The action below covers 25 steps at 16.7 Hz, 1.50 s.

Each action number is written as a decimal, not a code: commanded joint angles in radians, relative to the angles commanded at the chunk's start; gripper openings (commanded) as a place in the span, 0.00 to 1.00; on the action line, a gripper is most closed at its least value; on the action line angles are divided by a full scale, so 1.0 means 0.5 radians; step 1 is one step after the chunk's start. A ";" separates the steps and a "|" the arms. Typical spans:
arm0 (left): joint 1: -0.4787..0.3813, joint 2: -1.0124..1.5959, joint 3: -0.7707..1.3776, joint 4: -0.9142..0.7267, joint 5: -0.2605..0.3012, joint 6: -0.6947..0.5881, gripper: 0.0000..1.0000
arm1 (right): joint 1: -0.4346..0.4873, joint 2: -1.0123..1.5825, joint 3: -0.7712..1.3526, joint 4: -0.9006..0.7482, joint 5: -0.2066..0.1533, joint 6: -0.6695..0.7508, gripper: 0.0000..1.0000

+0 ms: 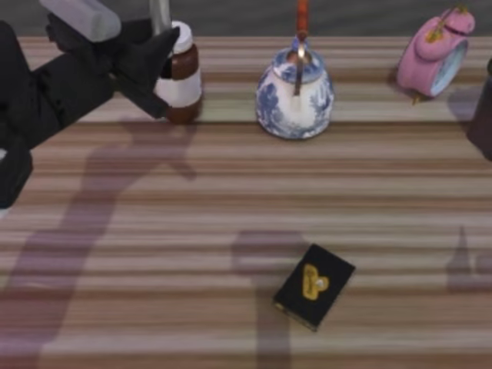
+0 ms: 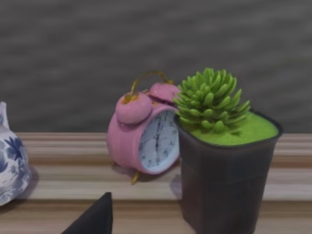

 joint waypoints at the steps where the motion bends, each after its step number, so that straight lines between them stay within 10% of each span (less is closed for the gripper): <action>1: -0.047 -0.007 0.006 -0.005 -0.047 -0.004 0.00 | 0.000 0.000 0.000 0.000 0.000 0.000 1.00; 10: -0.771 -0.162 0.076 -0.112 -0.813 -0.055 0.00 | 0.000 0.000 0.000 0.000 0.000 0.000 1.00; 25: -0.814 -0.177 0.081 -0.120 -0.856 -0.058 0.00 | 0.100 0.134 0.099 0.036 -0.006 0.000 1.00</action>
